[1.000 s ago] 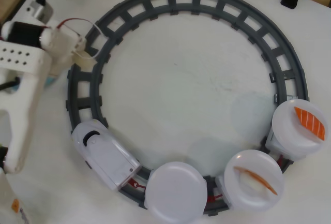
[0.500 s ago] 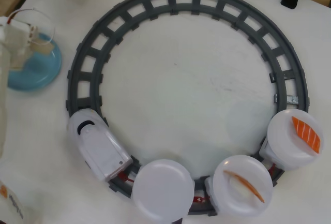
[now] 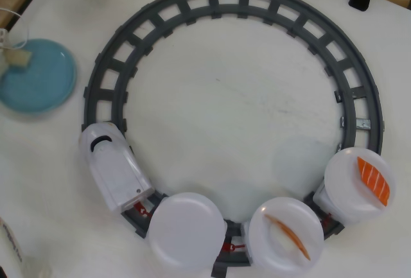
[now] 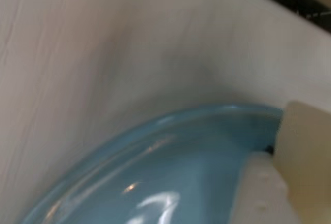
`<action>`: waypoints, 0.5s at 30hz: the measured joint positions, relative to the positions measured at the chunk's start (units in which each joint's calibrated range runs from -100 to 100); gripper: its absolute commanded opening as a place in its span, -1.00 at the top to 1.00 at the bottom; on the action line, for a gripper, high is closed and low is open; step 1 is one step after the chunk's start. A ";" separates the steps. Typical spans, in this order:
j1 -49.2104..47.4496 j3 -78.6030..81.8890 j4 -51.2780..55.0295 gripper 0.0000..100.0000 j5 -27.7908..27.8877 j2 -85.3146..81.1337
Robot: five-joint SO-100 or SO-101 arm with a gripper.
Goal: Pick up the sushi from the Shinkansen and put it on the blue dish
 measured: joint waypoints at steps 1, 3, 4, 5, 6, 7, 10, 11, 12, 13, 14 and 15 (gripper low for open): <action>0.00 -0.37 0.00 0.85 0.00 0.25; 0.16 -0.55 0.17 0.76 0.00 0.59; 0.16 -0.55 0.17 0.73 0.00 0.59; 0.16 -0.55 0.17 0.70 0.00 0.59; 0.16 -0.64 0.17 0.69 0.00 0.59; 0.16 -0.64 0.59 0.68 0.00 0.59; 0.08 -0.64 2.61 0.68 0.00 0.59; 0.08 -0.64 3.19 0.68 0.00 0.59; 0.08 -0.64 3.61 0.67 0.00 0.59; 0.08 -0.73 4.12 0.67 0.00 0.59; 0.08 -1.19 4.71 0.65 0.00 0.59; 0.08 -2.01 5.63 0.63 0.00 0.59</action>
